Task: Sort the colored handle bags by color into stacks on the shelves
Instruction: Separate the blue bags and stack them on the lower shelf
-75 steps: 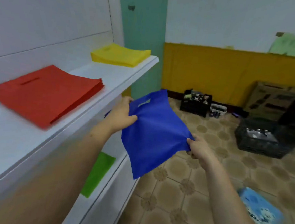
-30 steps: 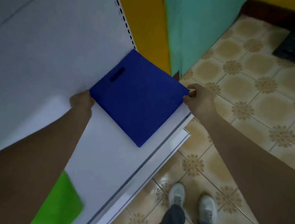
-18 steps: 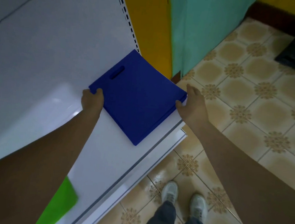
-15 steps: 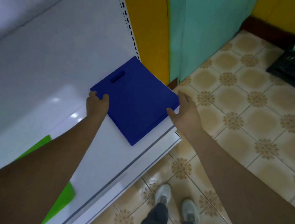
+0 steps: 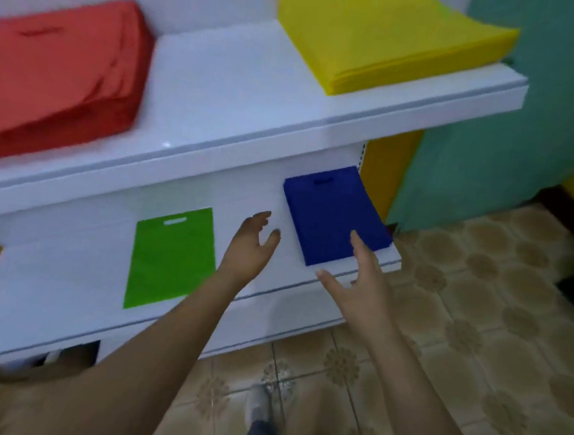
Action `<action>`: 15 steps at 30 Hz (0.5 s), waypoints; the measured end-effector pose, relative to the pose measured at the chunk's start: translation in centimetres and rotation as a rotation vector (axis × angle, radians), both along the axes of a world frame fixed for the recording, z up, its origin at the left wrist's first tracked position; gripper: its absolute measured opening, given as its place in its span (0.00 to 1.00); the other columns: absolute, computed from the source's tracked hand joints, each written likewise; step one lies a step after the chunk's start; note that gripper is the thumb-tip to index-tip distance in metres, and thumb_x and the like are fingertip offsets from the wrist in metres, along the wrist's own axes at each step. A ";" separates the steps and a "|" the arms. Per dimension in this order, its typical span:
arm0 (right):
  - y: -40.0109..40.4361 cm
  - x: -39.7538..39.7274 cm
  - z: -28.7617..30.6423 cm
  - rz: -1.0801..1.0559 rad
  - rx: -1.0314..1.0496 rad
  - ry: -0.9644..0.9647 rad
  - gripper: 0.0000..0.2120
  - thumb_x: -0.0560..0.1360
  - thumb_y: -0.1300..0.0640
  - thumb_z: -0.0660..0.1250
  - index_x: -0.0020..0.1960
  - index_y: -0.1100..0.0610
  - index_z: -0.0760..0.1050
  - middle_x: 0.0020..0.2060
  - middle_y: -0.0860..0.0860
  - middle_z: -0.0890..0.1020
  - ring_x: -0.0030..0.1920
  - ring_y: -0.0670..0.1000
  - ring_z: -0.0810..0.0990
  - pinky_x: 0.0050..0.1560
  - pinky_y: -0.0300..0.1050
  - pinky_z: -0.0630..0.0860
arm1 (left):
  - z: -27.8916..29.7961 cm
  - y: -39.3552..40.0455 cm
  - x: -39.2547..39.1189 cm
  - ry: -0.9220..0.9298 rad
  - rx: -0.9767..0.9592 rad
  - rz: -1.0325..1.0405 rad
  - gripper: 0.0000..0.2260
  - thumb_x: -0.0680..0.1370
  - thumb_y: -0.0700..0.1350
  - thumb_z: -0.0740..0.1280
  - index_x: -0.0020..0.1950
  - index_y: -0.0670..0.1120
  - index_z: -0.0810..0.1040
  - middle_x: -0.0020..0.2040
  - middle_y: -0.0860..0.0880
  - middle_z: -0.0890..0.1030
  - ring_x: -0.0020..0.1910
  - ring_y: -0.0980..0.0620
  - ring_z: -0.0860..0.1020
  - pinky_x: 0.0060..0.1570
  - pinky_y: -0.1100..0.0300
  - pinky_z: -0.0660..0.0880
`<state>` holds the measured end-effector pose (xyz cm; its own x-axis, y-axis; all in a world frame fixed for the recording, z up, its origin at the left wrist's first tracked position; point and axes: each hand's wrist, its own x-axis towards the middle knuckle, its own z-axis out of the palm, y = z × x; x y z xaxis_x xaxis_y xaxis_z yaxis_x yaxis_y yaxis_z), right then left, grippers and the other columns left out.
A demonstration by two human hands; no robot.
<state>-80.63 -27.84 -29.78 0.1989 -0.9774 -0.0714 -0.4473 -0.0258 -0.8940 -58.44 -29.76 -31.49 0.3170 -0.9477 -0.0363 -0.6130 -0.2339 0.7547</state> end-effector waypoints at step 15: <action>17.5 26.4 14.2 0.506 -0.279 -0.059 0.40 0.67 0.35 0.65 0.74 0.49 0.63 0.68 0.44 0.71 0.68 0.46 0.70 0.70 0.47 0.66 | 20.8 25.5 21.8 -0.070 -0.442 0.282 0.11 0.78 0.42 0.65 0.60 0.50 0.78 0.47 0.56 0.77 0.42 0.57 0.77 0.42 0.69 0.72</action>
